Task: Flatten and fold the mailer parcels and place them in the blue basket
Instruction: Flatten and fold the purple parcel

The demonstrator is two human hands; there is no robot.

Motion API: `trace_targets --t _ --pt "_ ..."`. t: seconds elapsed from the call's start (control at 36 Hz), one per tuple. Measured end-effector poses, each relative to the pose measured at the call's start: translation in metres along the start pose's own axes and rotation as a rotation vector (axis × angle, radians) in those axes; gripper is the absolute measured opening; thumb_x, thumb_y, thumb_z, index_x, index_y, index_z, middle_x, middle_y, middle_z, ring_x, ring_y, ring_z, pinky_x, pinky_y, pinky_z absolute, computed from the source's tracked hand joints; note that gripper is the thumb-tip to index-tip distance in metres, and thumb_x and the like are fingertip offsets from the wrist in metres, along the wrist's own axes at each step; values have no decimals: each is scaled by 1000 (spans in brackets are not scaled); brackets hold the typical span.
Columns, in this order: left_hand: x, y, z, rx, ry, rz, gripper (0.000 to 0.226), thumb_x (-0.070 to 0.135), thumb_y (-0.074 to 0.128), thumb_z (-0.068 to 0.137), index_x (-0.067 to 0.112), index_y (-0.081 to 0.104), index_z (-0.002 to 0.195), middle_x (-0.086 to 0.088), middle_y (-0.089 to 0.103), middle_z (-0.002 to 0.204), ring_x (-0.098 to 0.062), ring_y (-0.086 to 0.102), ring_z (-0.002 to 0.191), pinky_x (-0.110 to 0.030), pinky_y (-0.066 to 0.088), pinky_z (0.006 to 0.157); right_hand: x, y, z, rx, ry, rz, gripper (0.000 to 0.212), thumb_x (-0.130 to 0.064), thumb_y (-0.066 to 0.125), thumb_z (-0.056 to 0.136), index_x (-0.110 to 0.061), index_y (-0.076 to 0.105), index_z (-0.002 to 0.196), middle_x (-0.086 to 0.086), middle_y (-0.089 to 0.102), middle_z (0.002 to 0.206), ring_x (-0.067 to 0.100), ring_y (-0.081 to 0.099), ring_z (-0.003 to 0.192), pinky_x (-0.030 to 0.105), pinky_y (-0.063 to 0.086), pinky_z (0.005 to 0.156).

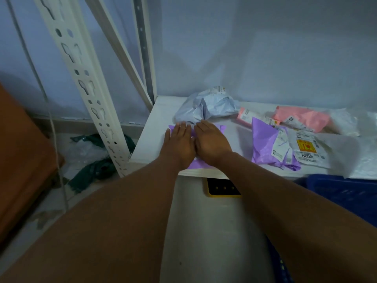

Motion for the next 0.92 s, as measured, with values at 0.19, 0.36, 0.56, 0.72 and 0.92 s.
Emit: trace_targets --t 0.19,0.36,0.56,0.72,0.92 --pt "-2 13 6 36 63 61 78 45 -9 92 11 13 158 -9 3 166 -23 -1 153 -45 3 124 6 11 -3 -27 -24 -54 71 -41 16 91 0 55 135 19 57 136 35 48 132 45 28 119" --pt "-6 16 4 37 16 25 70 42 3 96 12 10 159 -7 2 166 -22 -2 153 -44 0 124 3 15 -2 -56 -14 -174 66 -42 12 98 -10 41 147 8 41 154 24 28 147 46 6 123" --pt "-10 19 6 72 -4 -40 79 48 -8 91 11 13 158 -8 6 166 -22 1 153 -42 2 124 9 20 -2 -72 19 -168 69 -45 10 95 -13 35 151 5 35 158 21 23 150 45 2 123" --pt "-8 17 8 84 -12 -61 83 48 -9 87 11 13 158 -8 7 166 -22 1 154 -42 3 124 13 20 -5 -11 46 -63 85 -51 -5 87 -14 38 151 5 37 157 20 24 149 43 4 123" --pt "-9 20 10 99 -3 -60 85 49 -11 87 12 14 158 -8 7 166 -21 2 154 -41 3 124 18 23 -5 3 105 -74 81 -53 -6 90 -18 29 155 11 19 164 27 7 153 44 3 124"
Point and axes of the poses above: each hand's wrist, its own z-axis towards the middle knuckle, its own y-axis out of the palm, x = y × z, the point moved 9 cm from there along z, towards the middle knuckle
